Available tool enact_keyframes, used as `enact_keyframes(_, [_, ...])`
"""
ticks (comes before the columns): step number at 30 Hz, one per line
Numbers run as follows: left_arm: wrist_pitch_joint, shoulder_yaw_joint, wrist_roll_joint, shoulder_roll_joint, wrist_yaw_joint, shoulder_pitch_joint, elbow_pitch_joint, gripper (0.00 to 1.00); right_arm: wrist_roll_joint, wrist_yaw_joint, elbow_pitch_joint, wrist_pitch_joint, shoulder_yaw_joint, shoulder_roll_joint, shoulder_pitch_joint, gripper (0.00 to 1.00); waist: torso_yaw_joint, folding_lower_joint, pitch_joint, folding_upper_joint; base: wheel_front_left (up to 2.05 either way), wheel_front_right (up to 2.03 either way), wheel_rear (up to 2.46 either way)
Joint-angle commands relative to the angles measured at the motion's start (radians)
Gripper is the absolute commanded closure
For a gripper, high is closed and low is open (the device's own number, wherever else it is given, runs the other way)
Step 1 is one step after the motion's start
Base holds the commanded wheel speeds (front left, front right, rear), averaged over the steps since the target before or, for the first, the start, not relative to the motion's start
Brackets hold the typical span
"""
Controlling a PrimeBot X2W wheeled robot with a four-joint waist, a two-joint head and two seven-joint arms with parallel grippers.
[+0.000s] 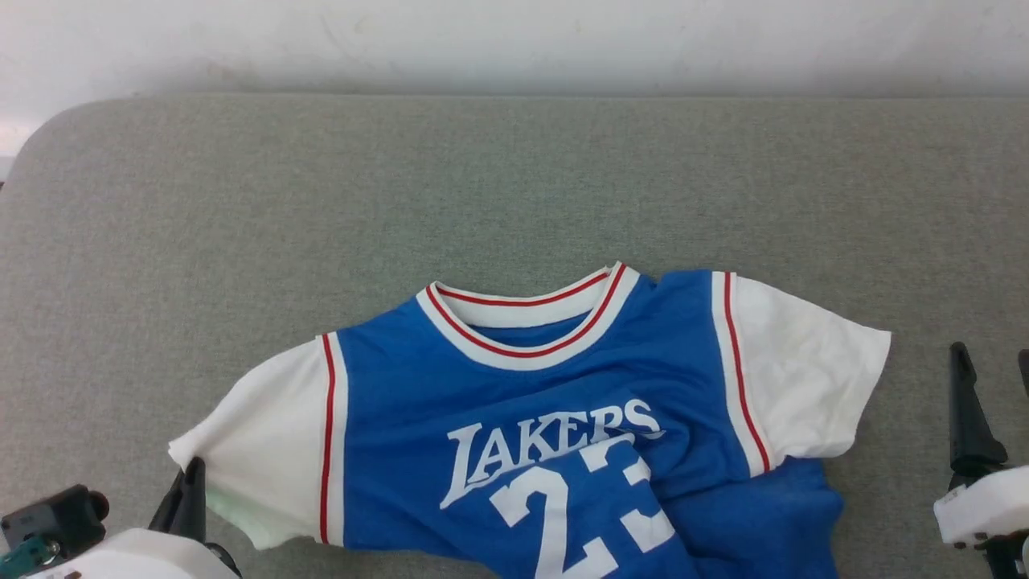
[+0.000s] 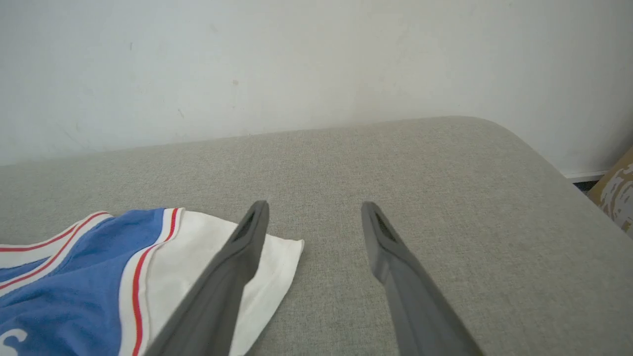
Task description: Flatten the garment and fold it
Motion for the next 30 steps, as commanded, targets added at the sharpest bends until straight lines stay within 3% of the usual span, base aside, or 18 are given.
enact_keyframes(1, [-0.003,0.003,-0.002,0.006,0.004,0.0,-0.013,1.0,-0.002,-0.001,0.002,0.017,-0.003,0.002,-0.027,0.0,0.013,0.0001,0.015,-0.0001,0.0,0.0,0.0])
enact_keyframes(12, [0.014,-0.07,0.022,-0.006,-0.022,-0.1,-0.039,1.0,-0.161,-0.001,0.098,0.33,0.007,0.002,-0.177,0.0,0.044,0.0001,0.071,-0.0001,0.0,0.0,0.0])
enact_keyframes(17, [0.021,-0.093,0.031,-0.009,-0.03,-0.133,-0.034,1.0,-0.168,-0.001,0.16,0.399,-0.019,0.002,-0.196,0.0,0.069,0.0001,0.085,-0.0001,0.0,0.0,0.0])
enact_keyframes(23, [0.023,-0.103,0.031,-0.011,-0.031,-0.137,-0.029,1.0,-0.133,-0.001,0.209,0.39,-0.025,0.002,-0.211,0.0,0.081,0.0001,0.097,-0.0001,0.0,0.0,0.0])
enact_keyframes(24, [0.023,-0.105,0.031,-0.012,-0.032,-0.138,-0.028,1.0,-0.129,-0.001,0.221,0.385,-0.029,0.002,-0.217,0.22,0.08,0.0001,0.099,-0.0001,0.0,0.0,0.0])
enact_keyframes(25, [0.023,-0.108,0.031,-0.014,-0.034,-0.139,-0.026,1.0,-0.126,-0.001,0.234,0.378,-0.031,0.002,-0.223,0.65,0.08,0.0001,0.101,-0.0001,0.0,0.0,0.0])
enact_keyframes(26, [0.022,-0.11,0.031,-0.016,-0.034,-0.141,-0.024,1.0,-0.122,-0.001,0.248,0.367,-0.039,0.002,-0.232,1.0,0.078,0.0001,0.102,-0.0001,0.0,0.0,0.0])
enact_keyframes(30, [0.017,-0.119,0.03,-0.024,-0.043,-0.164,-0.021,1.0,-0.103,-0.001,0.286,0.328,-0.047,0.002,-0.264,1.0,0.067,0.0001,0.096,-0.0001,0.0,0.0,0.0])
